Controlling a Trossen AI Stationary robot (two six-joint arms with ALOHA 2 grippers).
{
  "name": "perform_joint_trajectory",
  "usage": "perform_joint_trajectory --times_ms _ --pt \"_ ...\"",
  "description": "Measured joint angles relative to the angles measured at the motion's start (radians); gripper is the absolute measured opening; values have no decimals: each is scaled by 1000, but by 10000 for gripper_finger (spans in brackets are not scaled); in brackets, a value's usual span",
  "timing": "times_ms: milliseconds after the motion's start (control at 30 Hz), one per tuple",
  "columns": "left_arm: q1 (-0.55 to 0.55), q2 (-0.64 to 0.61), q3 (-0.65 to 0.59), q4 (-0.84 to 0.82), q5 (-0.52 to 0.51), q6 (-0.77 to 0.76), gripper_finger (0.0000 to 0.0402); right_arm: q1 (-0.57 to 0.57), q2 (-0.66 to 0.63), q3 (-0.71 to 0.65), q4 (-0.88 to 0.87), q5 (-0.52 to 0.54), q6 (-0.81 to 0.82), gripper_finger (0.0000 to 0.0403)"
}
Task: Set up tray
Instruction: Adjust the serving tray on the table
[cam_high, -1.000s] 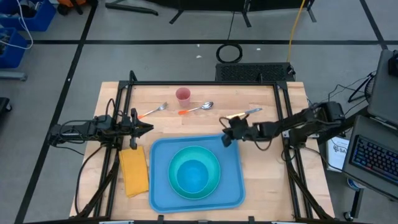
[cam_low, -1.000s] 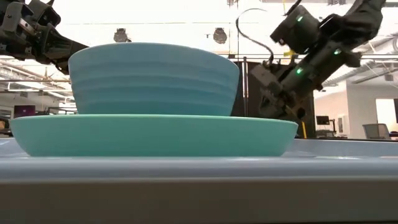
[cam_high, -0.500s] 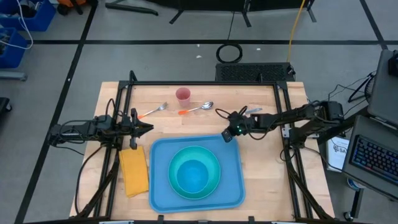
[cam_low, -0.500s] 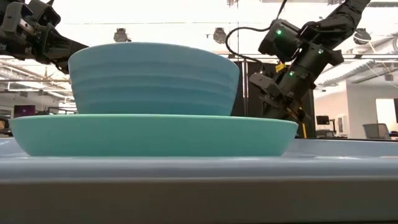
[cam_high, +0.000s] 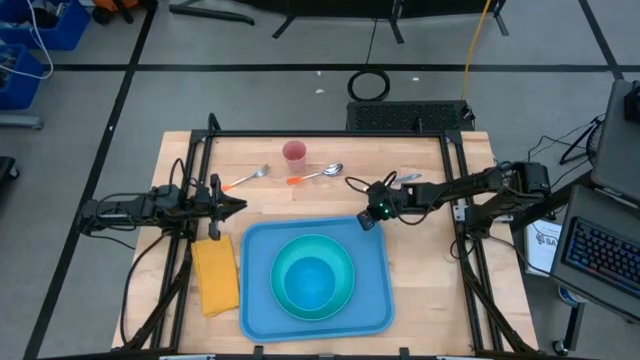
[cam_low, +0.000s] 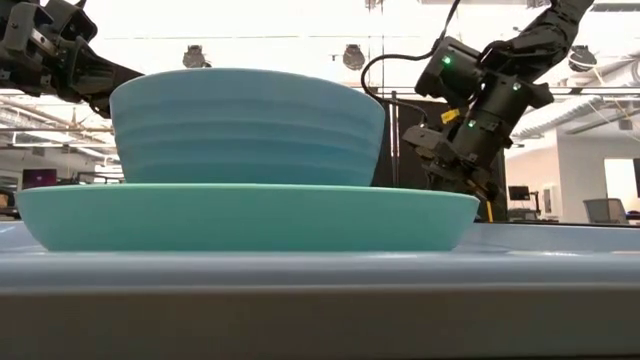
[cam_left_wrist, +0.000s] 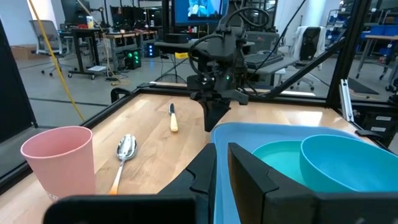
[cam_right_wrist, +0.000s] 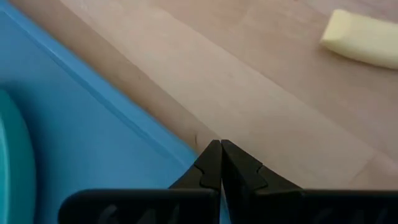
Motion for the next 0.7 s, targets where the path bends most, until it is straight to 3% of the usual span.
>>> perform_joint_trajectory --times_ms 700 --pt "0 0 0 -1 0 0 47 16 0 0 -21 -30 43 0"
